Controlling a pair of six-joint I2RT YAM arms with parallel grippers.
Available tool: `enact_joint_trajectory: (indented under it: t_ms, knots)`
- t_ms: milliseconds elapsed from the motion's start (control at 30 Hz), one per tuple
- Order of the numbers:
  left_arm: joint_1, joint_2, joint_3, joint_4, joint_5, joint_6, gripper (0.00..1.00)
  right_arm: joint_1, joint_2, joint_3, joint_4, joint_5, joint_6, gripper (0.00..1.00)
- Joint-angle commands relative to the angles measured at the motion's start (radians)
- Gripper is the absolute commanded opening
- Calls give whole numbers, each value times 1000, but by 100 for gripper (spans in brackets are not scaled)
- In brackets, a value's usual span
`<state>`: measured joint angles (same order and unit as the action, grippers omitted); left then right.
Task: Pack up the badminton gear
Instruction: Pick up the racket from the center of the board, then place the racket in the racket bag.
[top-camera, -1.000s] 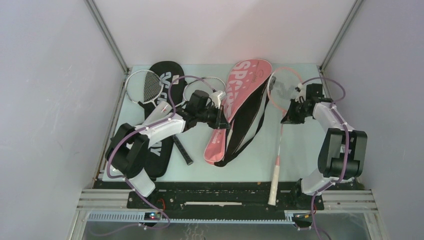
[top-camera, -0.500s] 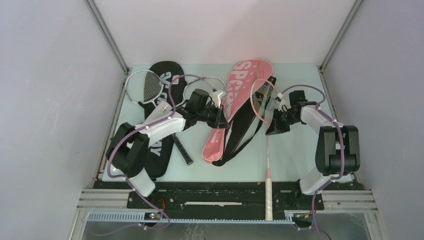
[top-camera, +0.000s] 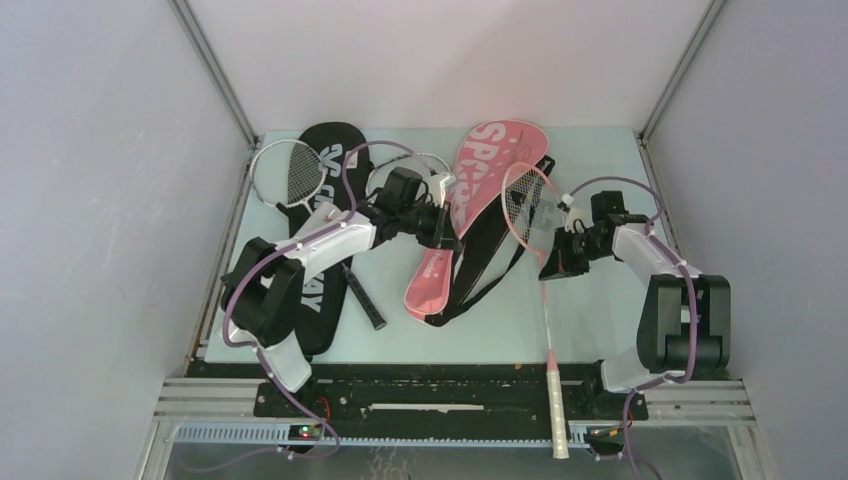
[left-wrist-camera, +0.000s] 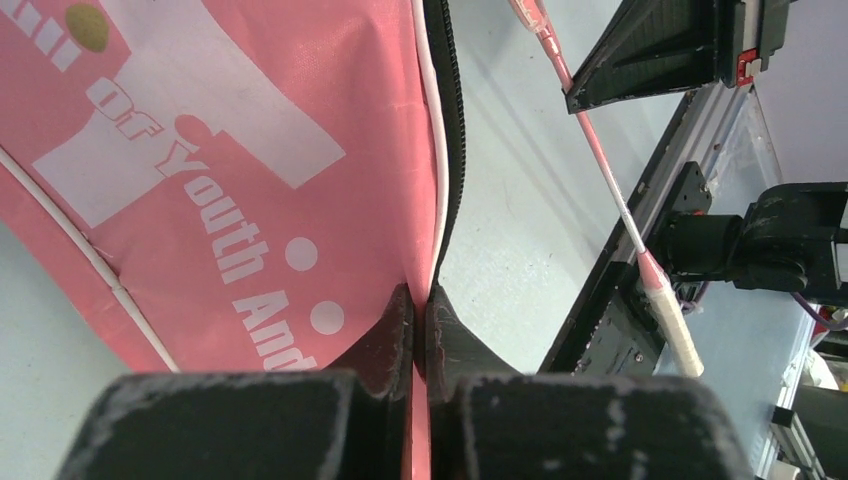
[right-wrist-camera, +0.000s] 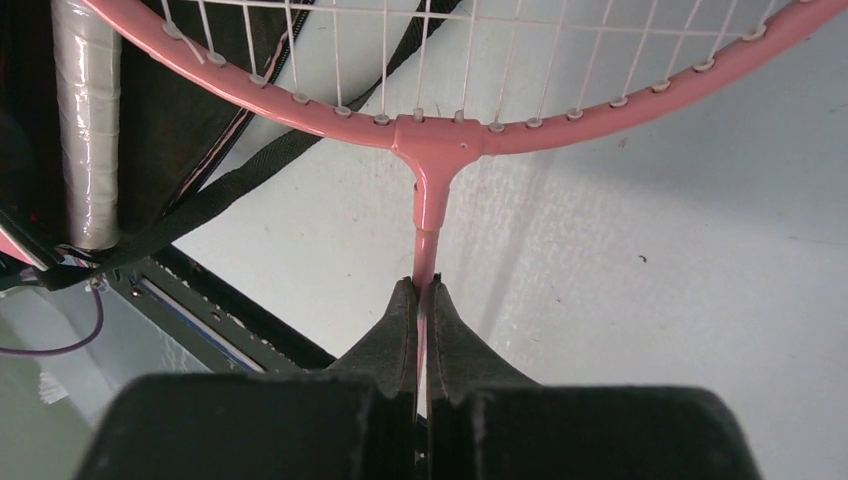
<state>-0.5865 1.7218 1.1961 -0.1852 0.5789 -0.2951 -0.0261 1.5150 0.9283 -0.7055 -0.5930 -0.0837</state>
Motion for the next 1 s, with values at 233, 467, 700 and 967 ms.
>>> enact_joint_trajectory:
  t_ms: [233, 467, 700, 967]
  knots:
    - [29, 34, 174, 79, -28, -23, 0, 14, -54, 9, -22, 19, -75, 0]
    - [73, 80, 276, 64, 23, -168, 0, 8, -78, 12, -47, 17, -95, 0]
    - [102, 110, 345, 49, 21, -235, 0, -22, -93, 14, -62, -49, -127, 0]
    - [105, 130, 388, 38, 16, -236, 0, -49, -116, 15, -97, -96, -197, 0]
